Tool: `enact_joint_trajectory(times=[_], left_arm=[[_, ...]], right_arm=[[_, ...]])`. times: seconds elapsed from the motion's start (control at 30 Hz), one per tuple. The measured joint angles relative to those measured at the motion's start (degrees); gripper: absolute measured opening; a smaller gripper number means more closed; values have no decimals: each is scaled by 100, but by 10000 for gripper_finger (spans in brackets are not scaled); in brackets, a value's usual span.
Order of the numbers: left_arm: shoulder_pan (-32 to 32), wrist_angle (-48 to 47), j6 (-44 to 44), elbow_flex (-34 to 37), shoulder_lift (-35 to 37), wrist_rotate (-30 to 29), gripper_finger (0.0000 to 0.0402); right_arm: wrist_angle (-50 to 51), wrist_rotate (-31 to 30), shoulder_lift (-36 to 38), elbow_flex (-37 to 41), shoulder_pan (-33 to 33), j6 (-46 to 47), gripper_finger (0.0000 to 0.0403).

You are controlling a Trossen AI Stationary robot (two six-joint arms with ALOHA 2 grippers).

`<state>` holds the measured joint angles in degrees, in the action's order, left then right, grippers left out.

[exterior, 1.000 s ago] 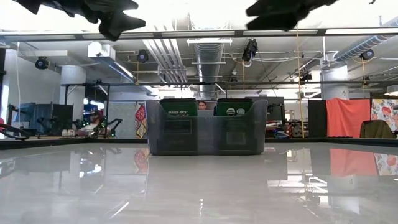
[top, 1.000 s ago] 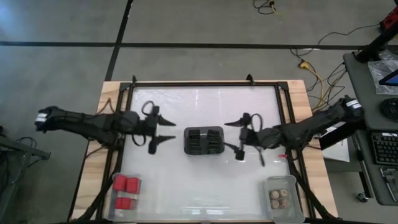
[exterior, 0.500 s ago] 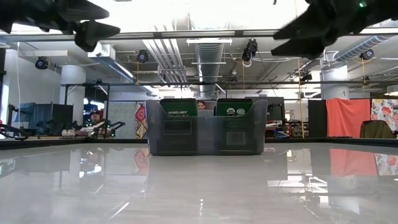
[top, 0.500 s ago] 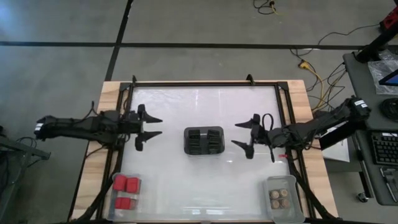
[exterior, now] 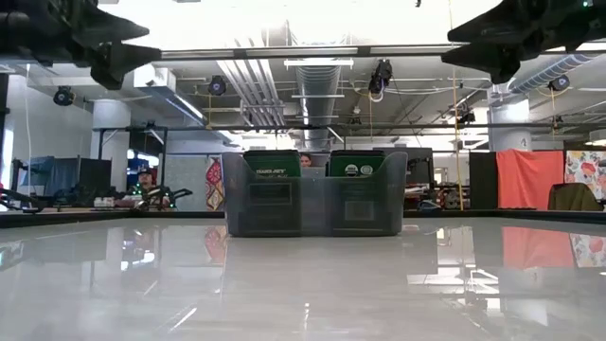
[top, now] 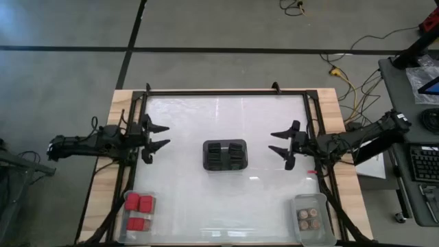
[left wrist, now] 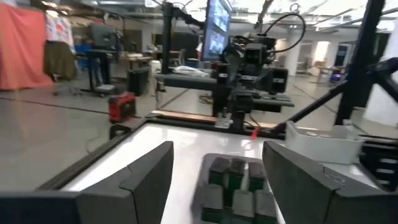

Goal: Sort spices by type
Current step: Return to Home Position

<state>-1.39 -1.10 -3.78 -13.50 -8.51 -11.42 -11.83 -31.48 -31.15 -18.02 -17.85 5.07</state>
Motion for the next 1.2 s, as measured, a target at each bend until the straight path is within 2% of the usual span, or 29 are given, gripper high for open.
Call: enact_joint_trajectory(times=[0.3, 0.37, 0.5, 0.73, 0.83, 0.97, 1.07, 1.2], left_arm=[[0, 11, 254, 482, 687, -157, 231], [0, 21, 241, 603, 855, -158, 231], [0, 285, 226, 820, 820, -175, 231], [-7, 308, 150, 941, 854, -262, 230], [-30, 350, 133, 1035, 854, -262, 228], [-50, 857, 129, 1292, 853, -233, 214], [-50, 802, 128, 1287, 829, -218, 201], [-50, 750, 128, 1290, 827, -216, 185]], right_arm=[[20, 10, 81, -39, 0, 18, 229], [89, 210, 85, -39, 5, 134, 231], [282, 852, 223, -39, 178, 244, 238], [1038, 956, 675, -32, 568, 442, 254], [1035, 1114, 900, 32, 586, 320, 260], [1027, 1266, 1205, 262, 588, 442, 264], [1014, 1287, 1414, 531, 589, 726, 265], [650, 1670, 1661, 969, 590, 877, 262]])
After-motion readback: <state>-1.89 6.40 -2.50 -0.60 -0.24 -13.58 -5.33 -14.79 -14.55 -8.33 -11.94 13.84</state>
